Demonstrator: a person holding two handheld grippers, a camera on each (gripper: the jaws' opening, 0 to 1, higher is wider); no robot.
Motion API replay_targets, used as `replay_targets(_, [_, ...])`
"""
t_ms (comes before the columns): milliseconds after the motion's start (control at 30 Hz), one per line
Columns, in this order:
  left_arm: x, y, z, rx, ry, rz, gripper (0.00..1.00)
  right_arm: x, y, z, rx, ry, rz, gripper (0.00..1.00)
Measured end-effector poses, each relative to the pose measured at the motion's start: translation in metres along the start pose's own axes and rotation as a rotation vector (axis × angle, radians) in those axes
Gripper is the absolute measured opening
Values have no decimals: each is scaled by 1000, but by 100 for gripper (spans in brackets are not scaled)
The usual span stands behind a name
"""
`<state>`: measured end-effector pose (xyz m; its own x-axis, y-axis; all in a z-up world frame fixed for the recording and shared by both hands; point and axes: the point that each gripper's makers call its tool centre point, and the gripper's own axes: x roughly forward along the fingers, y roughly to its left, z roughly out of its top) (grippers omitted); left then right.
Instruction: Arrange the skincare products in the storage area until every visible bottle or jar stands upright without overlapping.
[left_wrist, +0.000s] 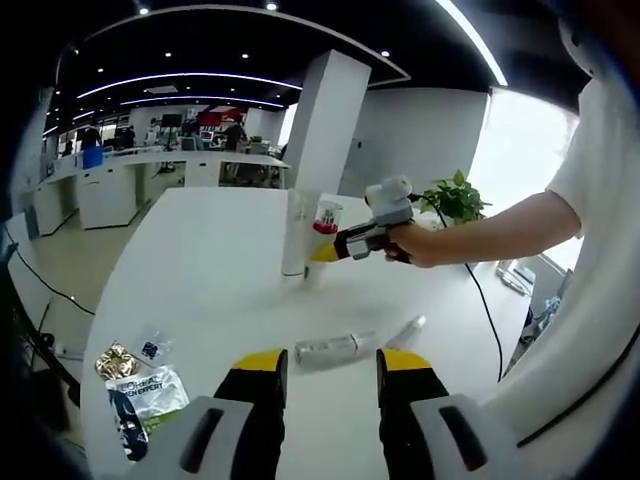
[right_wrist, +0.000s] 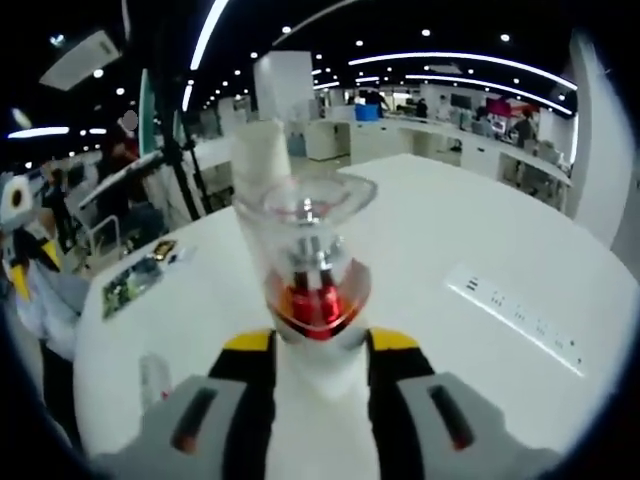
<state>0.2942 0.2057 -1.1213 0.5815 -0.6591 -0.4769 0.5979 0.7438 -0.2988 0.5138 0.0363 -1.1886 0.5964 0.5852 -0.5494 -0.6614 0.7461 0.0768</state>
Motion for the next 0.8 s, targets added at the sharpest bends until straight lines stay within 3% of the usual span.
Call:
replay_targets(200, [-2,-8,4,16,-28,-17,37,-17,6,-2,17,-17,-10,38])
replay_targets(367, [-4,-22,11,-5,-89,-67,37,-38,20,-2,84,-68,13,32])
replay_targets(500, [-3,-36,12,29,-83,-112,38,-60,33,-9,110,-77,17,32])
replay_targets(600, [-3,-45,14,76,-82,-149,35,-75,48,-9,178,-116,50,35])
replay_targets(800, [-5,-50,22,54,-96,-178,36,-92,71,-20,231,-106,57,41])
